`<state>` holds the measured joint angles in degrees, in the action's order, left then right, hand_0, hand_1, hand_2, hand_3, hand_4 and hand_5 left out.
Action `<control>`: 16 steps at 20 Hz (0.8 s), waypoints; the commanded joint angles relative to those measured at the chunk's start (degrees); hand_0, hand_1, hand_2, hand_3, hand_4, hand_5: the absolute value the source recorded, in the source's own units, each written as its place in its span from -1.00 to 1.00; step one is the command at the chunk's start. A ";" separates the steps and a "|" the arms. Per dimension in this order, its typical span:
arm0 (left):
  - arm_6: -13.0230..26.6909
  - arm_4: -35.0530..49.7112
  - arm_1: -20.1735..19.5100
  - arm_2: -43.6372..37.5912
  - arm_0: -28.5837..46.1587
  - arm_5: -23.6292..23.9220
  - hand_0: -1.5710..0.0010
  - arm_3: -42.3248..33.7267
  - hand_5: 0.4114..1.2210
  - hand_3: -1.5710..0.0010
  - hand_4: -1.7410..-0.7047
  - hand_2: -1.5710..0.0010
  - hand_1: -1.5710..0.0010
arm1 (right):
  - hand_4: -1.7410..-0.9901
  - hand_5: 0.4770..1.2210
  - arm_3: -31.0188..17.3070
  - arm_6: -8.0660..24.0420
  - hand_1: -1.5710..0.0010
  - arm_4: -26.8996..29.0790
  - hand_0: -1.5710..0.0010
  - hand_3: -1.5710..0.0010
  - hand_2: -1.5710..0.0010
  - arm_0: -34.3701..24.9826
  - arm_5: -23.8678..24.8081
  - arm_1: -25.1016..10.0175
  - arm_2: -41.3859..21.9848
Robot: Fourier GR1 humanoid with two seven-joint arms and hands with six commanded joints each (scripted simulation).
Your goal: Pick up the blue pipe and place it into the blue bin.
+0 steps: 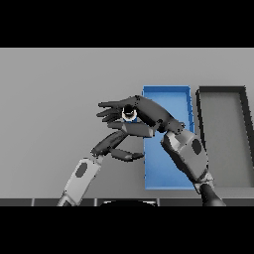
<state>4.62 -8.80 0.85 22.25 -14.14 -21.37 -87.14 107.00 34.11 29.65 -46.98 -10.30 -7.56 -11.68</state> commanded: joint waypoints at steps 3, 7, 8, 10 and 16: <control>1.01 0.64 -0.04 -0.53 -0.70 -0.23 1.00 -0.31 -0.95 1.00 0.61 1.00 1.00 | -1.00 1.00 -2.97 -1.41 -1.00 -0.92 -1.00 -1.00 -1.00 -5.98 3.23 -3.08 5.44; 3.20 0.77 -0.55 -0.79 -0.79 -0.41 1.00 -0.99 -0.97 1.00 0.64 1.00 1.00 | -1.00 1.00 -8.80 -0.53 -1.00 -4.33 -1.00 -1.00 -1.00 -10.87 6.61 -8.69 12.24; 2.24 0.41 -0.60 -0.43 -0.22 -0.41 1.00 -0.77 -0.98 1.00 0.64 1.00 1.00 | -1.00 1.00 -10.15 -0.02 -1.00 -4.15 -1.00 -1.00 -1.00 -10.42 5.91 -9.96 13.74; 1.51 0.21 -0.84 -0.57 -0.30 -0.16 1.00 -1.03 -1.00 1.00 0.65 1.00 1.00 | -1.00 1.00 -13.52 -0.74 -1.00 -6.09 -1.00 -1.00 -1.00 -9.84 4.96 -12.08 15.87; 0.74 -0.38 -1.22 -0.48 -0.60 0.08 1.00 -1.17 -0.98 1.00 0.69 1.00 1.00 | -1.00 1.00 -12.68 0.84 -1.00 -7.14 -1.00 -1.00 -1.00 2.40 4.53 -14.27 20.11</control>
<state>5.27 -9.17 -0.38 21.75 -14.75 -21.27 -88.32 94.30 34.94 22.49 -44.50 -5.85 -21.83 8.43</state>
